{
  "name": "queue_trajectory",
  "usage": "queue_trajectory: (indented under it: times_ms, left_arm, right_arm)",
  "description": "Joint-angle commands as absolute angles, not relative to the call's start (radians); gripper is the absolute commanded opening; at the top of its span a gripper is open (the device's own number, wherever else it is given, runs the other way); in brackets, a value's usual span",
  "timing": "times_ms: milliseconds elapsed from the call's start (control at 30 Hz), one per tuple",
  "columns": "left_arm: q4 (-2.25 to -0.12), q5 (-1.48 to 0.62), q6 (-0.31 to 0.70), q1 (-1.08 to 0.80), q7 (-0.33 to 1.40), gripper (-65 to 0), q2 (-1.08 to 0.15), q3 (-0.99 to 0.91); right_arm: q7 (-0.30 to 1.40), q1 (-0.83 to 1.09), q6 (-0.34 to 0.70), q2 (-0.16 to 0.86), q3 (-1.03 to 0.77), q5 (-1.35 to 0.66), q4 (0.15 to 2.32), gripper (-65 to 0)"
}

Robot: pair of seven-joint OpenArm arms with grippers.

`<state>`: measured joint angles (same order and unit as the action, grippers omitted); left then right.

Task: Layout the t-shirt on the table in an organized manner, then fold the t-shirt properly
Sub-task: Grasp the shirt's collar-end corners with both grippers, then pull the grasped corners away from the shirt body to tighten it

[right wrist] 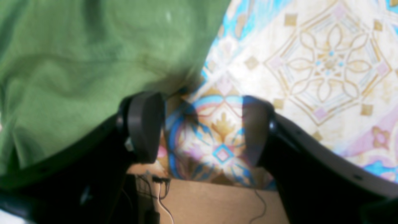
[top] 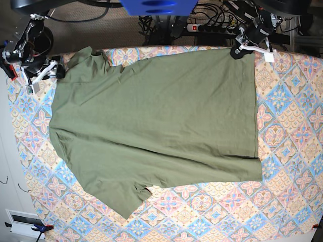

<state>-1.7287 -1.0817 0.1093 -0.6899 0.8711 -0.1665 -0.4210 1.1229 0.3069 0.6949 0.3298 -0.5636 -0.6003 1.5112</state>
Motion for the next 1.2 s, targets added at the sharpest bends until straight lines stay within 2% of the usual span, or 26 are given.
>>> queue_trajectory:
  times_ms: [0,433,567,700,767,1000,1167]
  left_arm:
    - [-1.744,-1.092,0.116,-0.699,0.865,-65.0,-0.176,-0.426]
    - [-1.744,-1.092,0.116,-0.697,0.865,-65.0,-0.176,-0.426]
    - [-1.744,-1.092,0.116,-0.697,0.865,-65.0,-0.176,-0.426]
    - [-1.744,-1.092,0.116,-0.697,0.865,-65.0,-0.176,-0.426]
    - [-1.744,-1.092,0.116,-0.697,0.865,-65.0,-0.176,-0.426]
    - [-1.744,-1.093,0.116,-0.697,0.865,-65.0,-0.203,-0.427]
    - [-1.793,-1.092,0.117,-0.704,0.866,-65.0,-0.228,-0.472]
  right_arm:
    - [1.122,0.3,0.698,0.341,-0.545,-0.608,1.524,-26.1]
    - [1.122,0.306,0.698,0.291,-0.4,-0.608,1.607,-27.0]
    - [1.122,0.306,0.698,0.291,-0.401,-0.608,1.603,-36.5]
    - [1.122,0.306,0.698,0.295,-0.407,-0.608,1.601,-54.6]
    - [1.127,0.306,0.698,0.295,-0.429,-0.613,1.604,-60.7]
    - [1.294,0.308,0.698,0.297,-0.667,-0.68,1.606,-61.5]
    - [1.336,0.332,0.698,0.325,-0.714,-0.687,1.607,-61.5]
